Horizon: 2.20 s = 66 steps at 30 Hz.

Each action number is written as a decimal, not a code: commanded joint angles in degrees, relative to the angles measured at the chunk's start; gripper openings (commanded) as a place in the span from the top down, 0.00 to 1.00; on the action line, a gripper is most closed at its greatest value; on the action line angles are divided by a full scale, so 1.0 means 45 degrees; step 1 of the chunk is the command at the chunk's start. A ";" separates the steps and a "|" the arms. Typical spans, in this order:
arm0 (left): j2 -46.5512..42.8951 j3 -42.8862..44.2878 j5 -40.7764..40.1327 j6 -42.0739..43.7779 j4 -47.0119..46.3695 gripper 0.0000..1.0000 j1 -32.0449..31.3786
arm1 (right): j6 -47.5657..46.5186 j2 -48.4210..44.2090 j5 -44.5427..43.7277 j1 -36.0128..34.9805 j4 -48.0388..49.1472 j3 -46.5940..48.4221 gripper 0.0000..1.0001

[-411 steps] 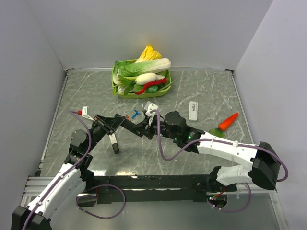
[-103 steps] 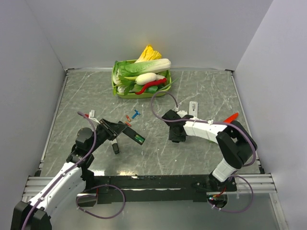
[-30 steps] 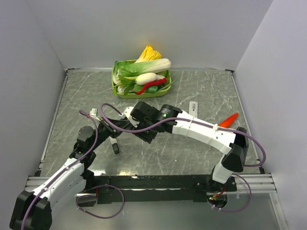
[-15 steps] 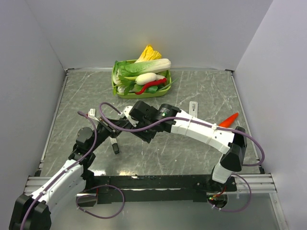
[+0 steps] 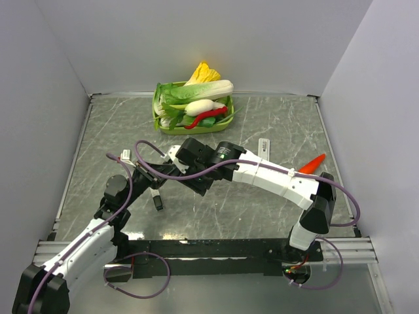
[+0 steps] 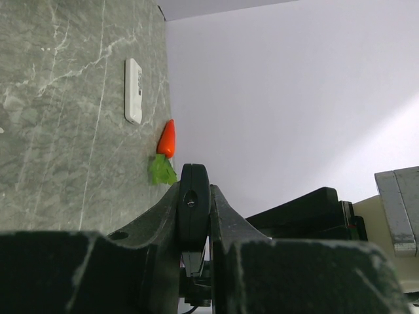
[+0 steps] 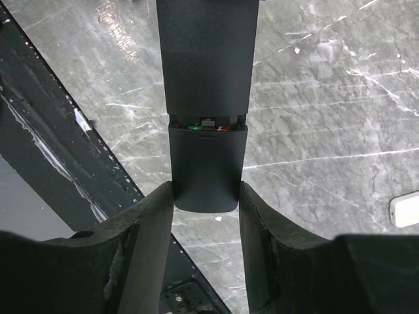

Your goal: Load the batteries into the remote control

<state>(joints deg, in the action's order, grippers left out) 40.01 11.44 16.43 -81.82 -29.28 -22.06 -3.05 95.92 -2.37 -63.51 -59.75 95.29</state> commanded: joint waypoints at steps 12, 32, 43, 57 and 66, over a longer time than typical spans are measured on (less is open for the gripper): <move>-0.0297 0.0055 0.0158 -0.0549 -0.1131 0.99 -0.0097 | -0.0260 0.0052 -0.0391 -0.0087 -0.0551 0.0875 0.44; -0.0356 -0.0043 0.0275 -0.0255 -0.1228 0.99 -0.0116 | 0.0617 -0.0884 -0.0626 0.0342 0.0229 0.1327 0.12; -0.0414 -0.0024 0.0374 -0.0431 -0.1736 0.99 -0.0116 | 0.1634 -0.1316 -0.0450 0.1358 0.1343 0.0095 0.12; -0.0278 0.0055 0.0236 -0.0802 -0.1775 0.99 -0.0116 | 0.1674 -0.1432 -0.0449 0.1397 0.1421 0.0212 0.13; -0.0102 0.0484 0.0471 -0.0451 -0.0976 0.99 -0.0116 | -0.0393 -0.3538 0.0428 0.1359 0.3333 -0.0527 0.11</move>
<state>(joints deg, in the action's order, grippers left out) 39.42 10.63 17.32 -83.74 -32.14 -22.33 1.37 90.21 -3.07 -57.47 -52.21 95.07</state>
